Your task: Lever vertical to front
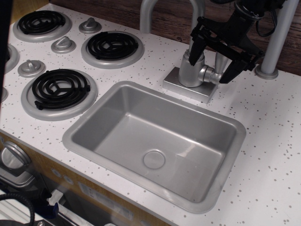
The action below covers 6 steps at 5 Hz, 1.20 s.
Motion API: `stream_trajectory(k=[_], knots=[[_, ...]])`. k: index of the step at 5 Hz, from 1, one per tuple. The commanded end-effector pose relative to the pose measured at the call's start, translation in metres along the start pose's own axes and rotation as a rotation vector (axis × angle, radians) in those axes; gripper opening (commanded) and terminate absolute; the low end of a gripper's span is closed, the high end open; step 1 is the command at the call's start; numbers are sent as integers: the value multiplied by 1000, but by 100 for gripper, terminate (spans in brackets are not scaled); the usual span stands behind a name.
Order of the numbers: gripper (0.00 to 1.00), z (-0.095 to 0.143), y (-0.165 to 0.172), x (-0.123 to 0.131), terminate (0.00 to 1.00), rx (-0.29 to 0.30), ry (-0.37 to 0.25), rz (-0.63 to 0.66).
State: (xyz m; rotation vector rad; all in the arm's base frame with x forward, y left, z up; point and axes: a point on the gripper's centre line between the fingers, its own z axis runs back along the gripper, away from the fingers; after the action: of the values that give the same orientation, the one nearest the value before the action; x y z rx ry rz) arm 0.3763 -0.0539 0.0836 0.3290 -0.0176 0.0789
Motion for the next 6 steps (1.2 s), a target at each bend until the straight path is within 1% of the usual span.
stream_trajectory(k=[1, 2, 3, 4, 5, 6], knots=[[100, 0, 0, 0, 0, 0, 0, 0], [100, 11, 1, 12, 0, 4, -68, -19], [100, 20, 0, 24, 0, 29, -130, -25], [100, 25, 0, 38, 0, 34, -212, -47], [100, 30, -1, 45, 0, 30, -234, -58], [100, 29, -2, 48, 0, 17, -247, -57]])
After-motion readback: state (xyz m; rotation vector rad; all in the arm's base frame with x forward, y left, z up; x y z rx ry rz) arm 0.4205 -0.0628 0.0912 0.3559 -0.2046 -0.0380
